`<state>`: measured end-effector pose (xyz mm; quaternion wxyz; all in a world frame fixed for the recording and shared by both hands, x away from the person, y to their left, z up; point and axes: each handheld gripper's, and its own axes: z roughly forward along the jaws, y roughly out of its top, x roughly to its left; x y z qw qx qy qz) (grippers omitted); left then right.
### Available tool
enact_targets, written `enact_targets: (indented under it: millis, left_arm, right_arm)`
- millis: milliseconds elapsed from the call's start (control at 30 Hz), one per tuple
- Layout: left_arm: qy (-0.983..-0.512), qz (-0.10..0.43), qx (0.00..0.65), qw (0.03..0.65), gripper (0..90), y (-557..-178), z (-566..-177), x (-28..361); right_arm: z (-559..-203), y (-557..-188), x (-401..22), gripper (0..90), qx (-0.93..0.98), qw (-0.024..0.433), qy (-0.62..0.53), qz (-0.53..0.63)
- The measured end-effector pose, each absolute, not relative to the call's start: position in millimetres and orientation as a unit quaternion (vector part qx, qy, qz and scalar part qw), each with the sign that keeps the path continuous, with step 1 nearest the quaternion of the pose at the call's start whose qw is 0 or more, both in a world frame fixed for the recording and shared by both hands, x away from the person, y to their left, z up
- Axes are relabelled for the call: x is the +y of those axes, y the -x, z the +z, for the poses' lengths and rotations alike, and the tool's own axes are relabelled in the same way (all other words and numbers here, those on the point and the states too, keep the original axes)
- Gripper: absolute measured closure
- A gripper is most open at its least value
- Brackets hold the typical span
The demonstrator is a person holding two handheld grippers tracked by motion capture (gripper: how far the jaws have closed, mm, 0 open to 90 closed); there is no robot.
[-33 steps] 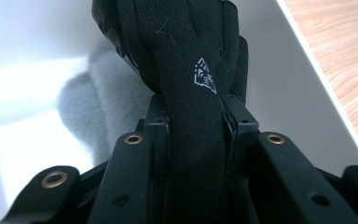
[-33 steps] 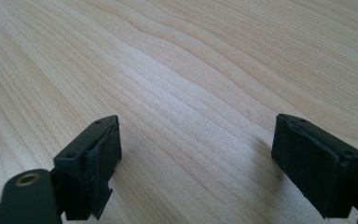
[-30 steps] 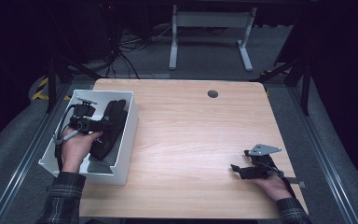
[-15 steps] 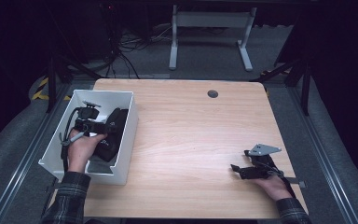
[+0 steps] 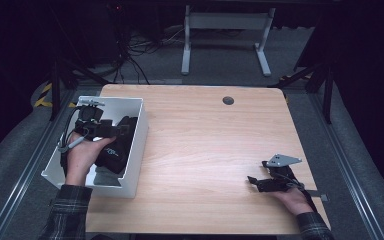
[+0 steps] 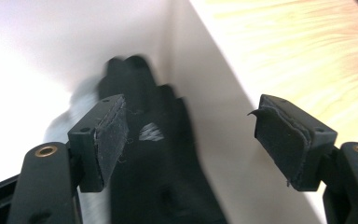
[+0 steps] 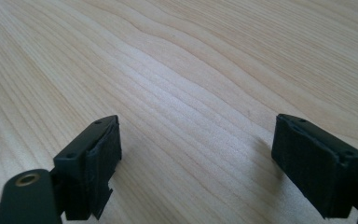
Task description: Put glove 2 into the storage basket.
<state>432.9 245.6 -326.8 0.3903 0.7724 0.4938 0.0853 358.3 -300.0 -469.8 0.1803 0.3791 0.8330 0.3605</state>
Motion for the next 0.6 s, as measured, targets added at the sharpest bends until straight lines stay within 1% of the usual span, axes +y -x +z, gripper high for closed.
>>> enact_targets:
  millis: [100, 133, 300, 333, 367, 567, 600]
  left_arm:
    - [-0.784, 0.078, 0.464, 0.405, 25.3, -431, -318, 226]
    - [-0.784, 0.078, 0.464, 0.405, 25.2, -431, -318, 226]
    - [-0.798, 0.069, 0.431, 0.416, 24.6, -428, -311, 198]
    - [-0.801, 0.064, 0.419, 0.423, 24.5, -427, -309, 187]
    - [-0.801, 0.064, 0.419, 0.423, 24.4, -427, -309, 187]
    - [-0.819, 0.051, 0.379, 0.428, 24.0, -422, -310, 148]
    - [-0.819, 0.051, 0.379, 0.428, 23.9, -422, -310, 148]
  right_arm:
    - [-470, -358, -300, 16.3, 0.833, 0.181, -0.379, 0.360]
    - [-470, -358, -300, 16.3, 0.833, 0.181, -0.379, 0.360]
    - [-470, -358, -300, 16.3, 0.833, 0.180, -0.379, 0.360]
    - [-470, -358, -300, 16.3, 0.833, 0.180, -0.379, 0.361]
    - [-470, -358, -300, 16.3, 0.833, 0.180, -0.379, 0.361]
    - [-470, -358, -300, 16.3, 0.833, 0.180, -0.379, 0.360]
    - [-470, -358, -300, 16.3, 0.833, 0.180, -0.379, 0.360]
